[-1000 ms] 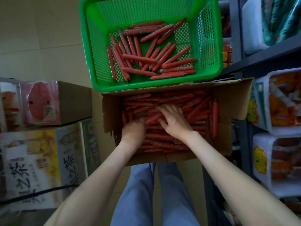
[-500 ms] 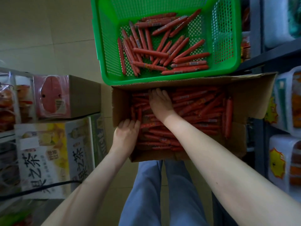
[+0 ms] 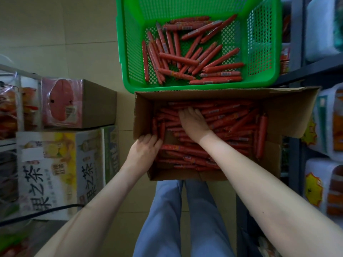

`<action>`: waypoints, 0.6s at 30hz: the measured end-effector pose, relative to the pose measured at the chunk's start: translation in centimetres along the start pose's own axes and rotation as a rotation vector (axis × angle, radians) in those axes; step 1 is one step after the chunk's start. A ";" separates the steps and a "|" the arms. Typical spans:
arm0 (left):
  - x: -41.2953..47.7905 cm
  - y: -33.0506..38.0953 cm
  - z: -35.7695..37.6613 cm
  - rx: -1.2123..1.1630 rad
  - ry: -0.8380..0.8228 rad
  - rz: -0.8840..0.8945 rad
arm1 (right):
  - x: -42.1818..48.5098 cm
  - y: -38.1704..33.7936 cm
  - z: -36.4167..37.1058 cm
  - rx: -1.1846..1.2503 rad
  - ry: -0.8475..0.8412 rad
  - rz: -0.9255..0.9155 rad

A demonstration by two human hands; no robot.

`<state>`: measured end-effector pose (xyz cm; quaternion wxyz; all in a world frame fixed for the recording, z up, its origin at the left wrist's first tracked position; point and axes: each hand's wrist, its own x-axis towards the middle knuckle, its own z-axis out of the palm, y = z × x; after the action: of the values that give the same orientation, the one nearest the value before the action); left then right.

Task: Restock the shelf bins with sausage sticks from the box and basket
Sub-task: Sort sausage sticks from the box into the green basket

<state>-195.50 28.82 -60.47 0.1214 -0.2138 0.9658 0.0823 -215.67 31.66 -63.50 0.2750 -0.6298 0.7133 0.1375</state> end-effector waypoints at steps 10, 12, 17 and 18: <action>2.4 4.3 0.4 -0.141 0.204 -0.056 | -8.8 3.4 0.8 0.090 0.317 -0.233; 2.8 4.8 0.0 -0.202 0.243 -0.054 | -9.6 4.3 1.3 0.082 0.326 -0.310; 3.8 6.3 -0.1 -0.175 -0.128 0.017 | -10.2 6.2 1.4 0.233 -0.015 -0.359; 4.0 6.5 -0.3 -0.178 -0.219 -0.036 | -9.5 6.8 1.1 0.272 -0.044 -0.295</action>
<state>-201.87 33.04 -60.55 0.2080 -0.2308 0.9317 0.1884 -221.56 41.22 -60.02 0.3901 -0.6813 0.6193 0.0121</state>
